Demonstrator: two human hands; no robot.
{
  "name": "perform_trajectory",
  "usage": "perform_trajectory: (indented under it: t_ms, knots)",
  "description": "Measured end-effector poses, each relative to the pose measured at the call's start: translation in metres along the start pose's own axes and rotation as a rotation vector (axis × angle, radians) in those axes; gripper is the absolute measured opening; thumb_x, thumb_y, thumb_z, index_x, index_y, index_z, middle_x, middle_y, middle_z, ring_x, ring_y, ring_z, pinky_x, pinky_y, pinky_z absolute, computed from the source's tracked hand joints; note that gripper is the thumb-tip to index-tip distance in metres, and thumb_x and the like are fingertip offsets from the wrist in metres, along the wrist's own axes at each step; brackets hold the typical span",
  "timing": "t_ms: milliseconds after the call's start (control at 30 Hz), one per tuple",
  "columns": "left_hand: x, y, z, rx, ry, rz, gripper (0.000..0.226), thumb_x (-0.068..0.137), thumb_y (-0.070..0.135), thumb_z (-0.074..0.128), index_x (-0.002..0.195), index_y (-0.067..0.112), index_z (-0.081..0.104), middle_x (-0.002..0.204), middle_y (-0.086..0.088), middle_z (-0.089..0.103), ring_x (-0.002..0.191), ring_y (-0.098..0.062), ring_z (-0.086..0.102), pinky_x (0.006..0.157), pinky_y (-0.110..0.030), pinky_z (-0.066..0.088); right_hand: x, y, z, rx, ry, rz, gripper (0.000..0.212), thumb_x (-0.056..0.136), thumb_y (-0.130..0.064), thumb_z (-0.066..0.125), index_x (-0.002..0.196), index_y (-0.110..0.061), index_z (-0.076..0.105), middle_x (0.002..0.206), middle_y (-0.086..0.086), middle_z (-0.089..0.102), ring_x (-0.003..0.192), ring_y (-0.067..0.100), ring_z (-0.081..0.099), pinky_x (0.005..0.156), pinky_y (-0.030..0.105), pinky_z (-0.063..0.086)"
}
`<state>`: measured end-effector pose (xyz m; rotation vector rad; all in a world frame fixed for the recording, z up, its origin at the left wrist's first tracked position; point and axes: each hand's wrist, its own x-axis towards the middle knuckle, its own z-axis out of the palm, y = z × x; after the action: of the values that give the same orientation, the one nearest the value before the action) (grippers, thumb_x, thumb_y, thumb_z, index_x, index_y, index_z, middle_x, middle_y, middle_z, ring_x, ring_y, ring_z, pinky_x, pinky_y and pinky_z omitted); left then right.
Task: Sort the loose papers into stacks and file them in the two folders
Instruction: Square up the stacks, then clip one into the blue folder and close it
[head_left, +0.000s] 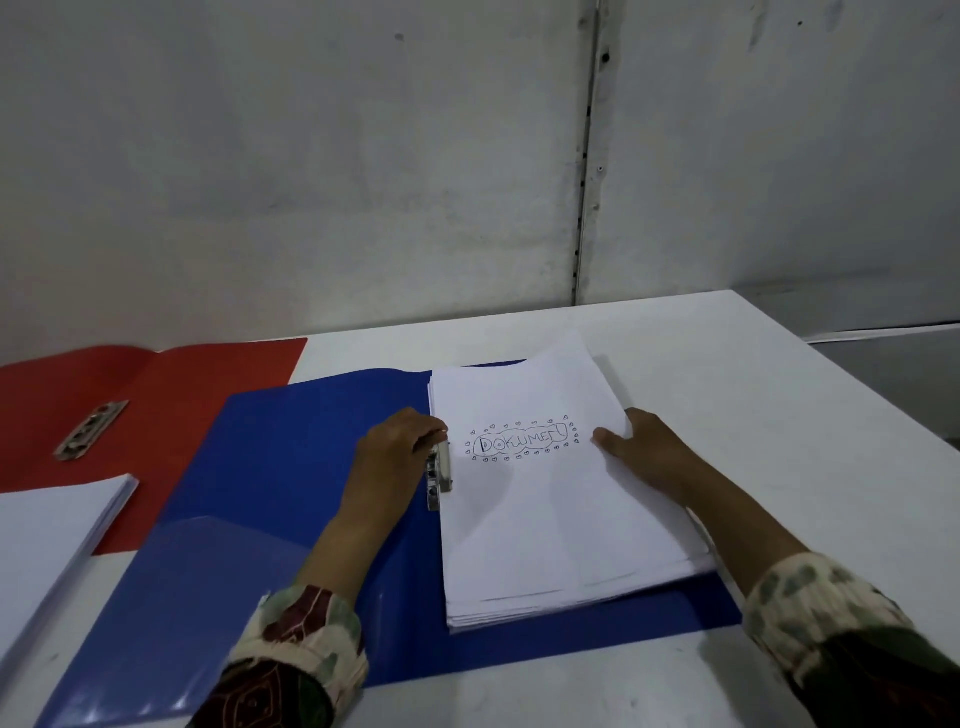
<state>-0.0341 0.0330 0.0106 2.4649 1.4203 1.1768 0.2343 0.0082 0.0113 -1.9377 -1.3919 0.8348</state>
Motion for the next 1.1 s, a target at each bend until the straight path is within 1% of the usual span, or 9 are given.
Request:
perform_trajectory:
  t_ms: [167,367,433,533,667,733,800,867,1100]
  knots:
    - [-0.02,-0.005,-0.002,0.193,-0.012,0.152,0.016,0.064,-0.008,0.07,0.074,0.005,0.069,0.064,-0.004,0.065,0.041,-0.014,0.055,0.035,-0.021,0.042,0.0,-0.001,0.002,-0.071,0.02,-0.008,0.031,0.095,-0.027,0.047,0.067,-0.019,0.033,0.077,-0.001,0.045,0.085,0.022,0.045,0.071,0.028,0.029]
    - [-0.044,-0.003,-0.004,0.203,-0.043,0.115,0.03,0.064,-0.009,0.074,0.085,0.011,0.064,0.068,-0.004,0.068,0.04,-0.015,0.057,0.034,-0.018,0.042,-0.001,-0.003,0.003,-0.143,0.018,-0.02,0.022,0.095,-0.03,0.045,0.09,-0.009,0.04,0.095,0.006,0.047,0.088,0.022,0.044,0.074,0.027,0.03]
    - [-0.054,-0.002,-0.003,0.202,-0.03,0.03,0.015,0.08,0.014,0.059,0.092,0.013,0.067,0.075,-0.006,0.074,0.051,-0.018,0.067,0.04,-0.018,0.049,-0.001,-0.003,0.004,-0.163,0.027,-0.027,0.023,0.095,-0.029,0.046,0.091,-0.008,0.04,0.095,0.007,0.047,0.086,0.022,0.043,0.073,0.027,0.029]
    - [-0.063,0.004,-0.002,0.121,-0.028,-0.191,0.05,0.089,0.049,0.038,0.102,0.013,0.072,0.099,-0.011,0.073,0.083,-0.023,0.073,0.063,-0.03,0.057,-0.001,-0.003,0.005,-0.176,0.036,-0.04,0.022,0.095,-0.03,0.046,0.091,-0.009,0.039,0.094,0.007,0.047,0.086,0.022,0.043,0.074,0.027,0.029]
    - [-0.063,0.014,-0.007,0.034,-0.129,-0.36,0.037,0.095,0.036,0.046,0.128,0.023,0.054,0.135,-0.001,0.054,0.126,-0.014,0.05,0.093,-0.025,0.043,0.0,-0.003,0.005,-0.186,0.025,-0.038,0.021,0.094,-0.03,0.046,0.094,-0.01,0.04,0.102,0.011,0.051,0.088,0.022,0.043,0.075,0.026,0.03]
    - [-0.067,0.013,-0.007,0.057,-0.182,-0.331,0.052,0.092,0.054,0.035,0.131,0.024,0.051,0.137,0.001,0.052,0.128,-0.014,0.048,0.093,-0.026,0.041,0.001,-0.003,0.004,-0.187,0.033,-0.037,0.022,0.094,-0.03,0.047,0.096,-0.009,0.043,0.11,0.015,0.056,0.089,0.023,0.045,0.075,0.026,0.03]
    - [-0.071,0.01,-0.006,0.071,-0.237,-0.311,0.096,0.071,0.083,0.002,0.133,0.026,0.048,0.138,0.001,0.05,0.13,-0.014,0.046,0.098,-0.03,0.039,0.001,-0.002,0.005,-0.187,0.039,-0.033,0.028,0.094,-0.03,0.047,0.104,-0.003,0.049,0.115,0.018,0.057,0.091,0.026,0.048,0.075,0.026,0.03]
    - [-0.073,0.003,-0.003,0.112,-0.316,-0.328,0.12,0.053,0.087,-0.021,0.138,0.029,0.04,0.144,0.002,0.042,0.137,-0.011,0.034,0.106,-0.03,0.03,0.001,-0.001,0.006,-0.188,0.042,-0.028,0.034,0.094,-0.03,0.047,0.11,0.0,0.05,0.118,0.018,0.057,0.095,0.028,0.05,0.075,0.026,0.03]
    - [-0.07,0.01,-0.006,0.255,-0.468,-0.334,0.13,0.039,0.082,-0.036,0.143,0.035,0.027,0.155,0.017,0.009,0.142,-0.003,-0.008,0.111,-0.032,0.01,0.003,-0.001,0.007,-0.186,0.046,-0.008,0.037,0.094,-0.031,0.047,0.114,0.0,0.049,0.12,0.018,0.056,0.109,0.031,0.053,0.076,0.027,0.031]
